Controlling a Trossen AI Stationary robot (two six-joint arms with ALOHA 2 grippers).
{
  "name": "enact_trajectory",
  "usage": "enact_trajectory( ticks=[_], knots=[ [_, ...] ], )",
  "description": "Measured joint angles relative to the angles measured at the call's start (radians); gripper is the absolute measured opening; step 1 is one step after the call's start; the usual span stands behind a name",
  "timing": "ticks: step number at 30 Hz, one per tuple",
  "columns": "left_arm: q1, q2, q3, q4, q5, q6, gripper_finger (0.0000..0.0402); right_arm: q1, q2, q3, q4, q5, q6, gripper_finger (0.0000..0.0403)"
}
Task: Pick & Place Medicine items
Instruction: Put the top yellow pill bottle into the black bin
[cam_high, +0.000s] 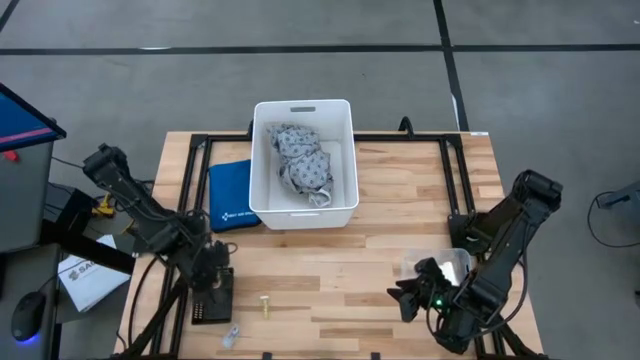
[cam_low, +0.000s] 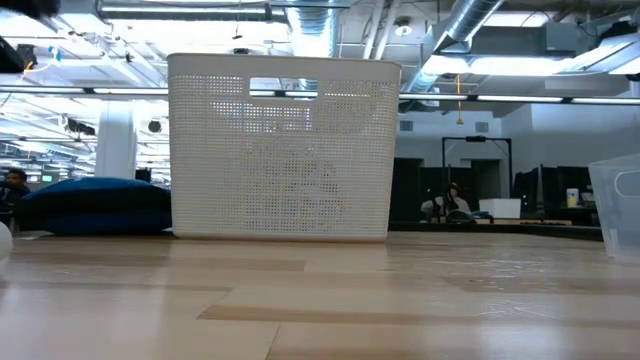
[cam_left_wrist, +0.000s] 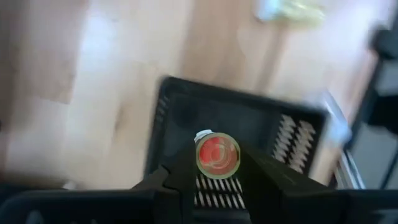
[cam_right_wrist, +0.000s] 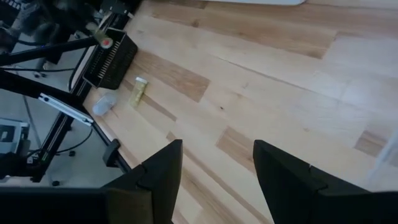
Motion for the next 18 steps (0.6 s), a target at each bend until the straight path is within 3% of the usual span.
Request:
enact_trajectory(
  ticks=[5,11,18],
  knots=[
    [0.001,0.008,-0.073,0.053,-0.044,-0.137,0.0092,-0.002,0.020,0.000,0.038,-0.003,-0.001,0.0193],
    [-0.003,0.007,-0.131,0.116,-0.047,-0.198,0.0097,-0.002,0.021,0.000,0.062,0.001,-0.003,0.0193],
    [-0.003,0.007,-0.132,0.128,-0.037,-0.179,0.0154,-0.002,0.021,0.000,0.073,0.000,-0.004,0.0193]
  ],
)
